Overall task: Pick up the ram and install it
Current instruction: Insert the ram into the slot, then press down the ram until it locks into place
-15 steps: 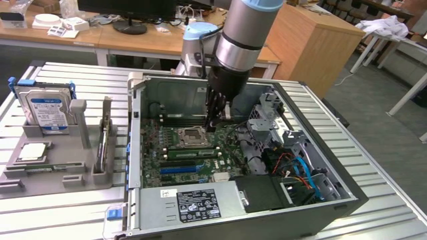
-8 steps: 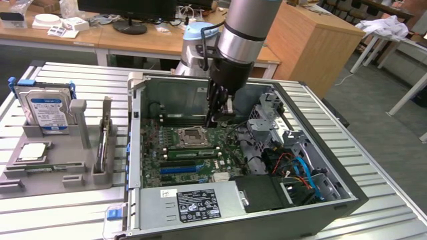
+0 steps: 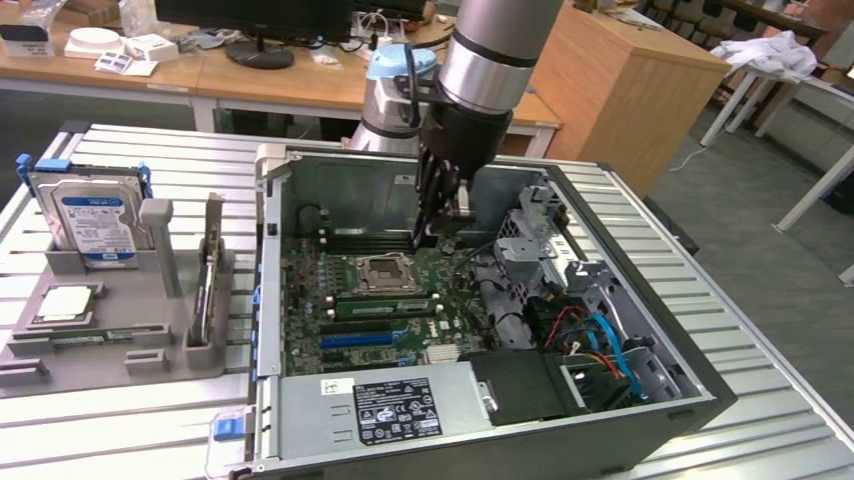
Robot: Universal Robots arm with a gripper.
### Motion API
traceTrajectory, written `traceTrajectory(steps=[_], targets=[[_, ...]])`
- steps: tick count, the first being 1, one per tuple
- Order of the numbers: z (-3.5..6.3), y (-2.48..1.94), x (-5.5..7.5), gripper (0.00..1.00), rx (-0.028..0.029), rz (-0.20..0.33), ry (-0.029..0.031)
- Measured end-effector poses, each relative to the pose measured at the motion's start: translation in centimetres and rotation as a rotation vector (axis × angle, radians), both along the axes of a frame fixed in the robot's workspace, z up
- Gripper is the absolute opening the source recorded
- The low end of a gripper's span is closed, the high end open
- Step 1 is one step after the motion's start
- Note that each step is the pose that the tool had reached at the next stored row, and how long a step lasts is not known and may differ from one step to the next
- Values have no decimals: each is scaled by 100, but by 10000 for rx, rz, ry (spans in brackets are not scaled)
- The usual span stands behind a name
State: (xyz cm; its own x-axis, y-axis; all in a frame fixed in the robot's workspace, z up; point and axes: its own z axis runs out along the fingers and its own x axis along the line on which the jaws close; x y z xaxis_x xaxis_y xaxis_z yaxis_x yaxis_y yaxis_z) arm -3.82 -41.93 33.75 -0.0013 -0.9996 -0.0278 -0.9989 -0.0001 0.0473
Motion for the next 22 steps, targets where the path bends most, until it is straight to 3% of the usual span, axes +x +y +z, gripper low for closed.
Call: traceTrajectory(steps=[6,19,22], targets=[[74,0,0,25,-5,0,0],[75,0,0,25,-4,0,0],[75,0,0,17,-4,0,0]])
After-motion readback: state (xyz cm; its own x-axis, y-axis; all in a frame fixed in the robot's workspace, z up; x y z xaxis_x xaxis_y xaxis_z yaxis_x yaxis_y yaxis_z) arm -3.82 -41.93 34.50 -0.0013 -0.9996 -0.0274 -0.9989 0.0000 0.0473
